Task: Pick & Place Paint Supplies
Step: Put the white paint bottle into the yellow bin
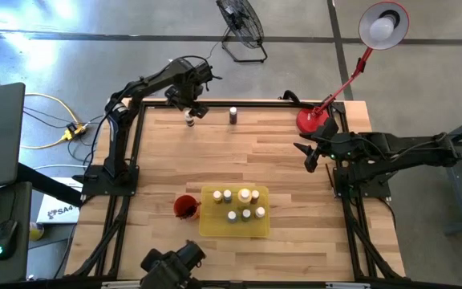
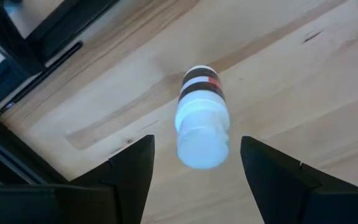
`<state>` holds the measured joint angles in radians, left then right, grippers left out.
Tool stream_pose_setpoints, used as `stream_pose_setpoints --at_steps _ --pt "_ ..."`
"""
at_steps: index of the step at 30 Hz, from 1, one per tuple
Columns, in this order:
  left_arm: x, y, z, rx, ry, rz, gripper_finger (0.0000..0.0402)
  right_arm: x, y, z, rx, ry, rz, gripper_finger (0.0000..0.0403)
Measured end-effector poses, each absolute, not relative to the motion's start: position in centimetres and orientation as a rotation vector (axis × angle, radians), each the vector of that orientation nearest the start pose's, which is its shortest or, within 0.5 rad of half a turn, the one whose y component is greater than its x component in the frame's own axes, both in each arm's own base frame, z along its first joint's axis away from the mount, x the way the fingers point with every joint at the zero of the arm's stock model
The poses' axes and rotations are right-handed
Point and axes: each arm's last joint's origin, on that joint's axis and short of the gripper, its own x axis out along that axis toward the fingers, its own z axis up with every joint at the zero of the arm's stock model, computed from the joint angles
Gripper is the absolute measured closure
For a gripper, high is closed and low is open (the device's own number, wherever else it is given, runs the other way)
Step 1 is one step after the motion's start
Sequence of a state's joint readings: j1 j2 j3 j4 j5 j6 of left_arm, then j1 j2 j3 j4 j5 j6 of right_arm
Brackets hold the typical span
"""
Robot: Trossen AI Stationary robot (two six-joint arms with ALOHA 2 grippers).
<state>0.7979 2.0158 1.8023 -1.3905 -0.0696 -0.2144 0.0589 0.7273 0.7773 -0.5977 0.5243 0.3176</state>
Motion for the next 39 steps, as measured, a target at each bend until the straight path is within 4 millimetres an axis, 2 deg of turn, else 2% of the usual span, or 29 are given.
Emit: stream_pose_setpoints --at_steps 5,39 --pt "26.72 27.68 24.62 -0.752 1.493 0.838 0.0167 14.44 -0.60 30.28 0.146 0.451 -0.532 0.0229" --pt "26.88 27.84 24.61 -0.745 1.469 0.841 0.0167 14.43 -0.60 30.28 0.145 0.452 -0.531 0.0229"
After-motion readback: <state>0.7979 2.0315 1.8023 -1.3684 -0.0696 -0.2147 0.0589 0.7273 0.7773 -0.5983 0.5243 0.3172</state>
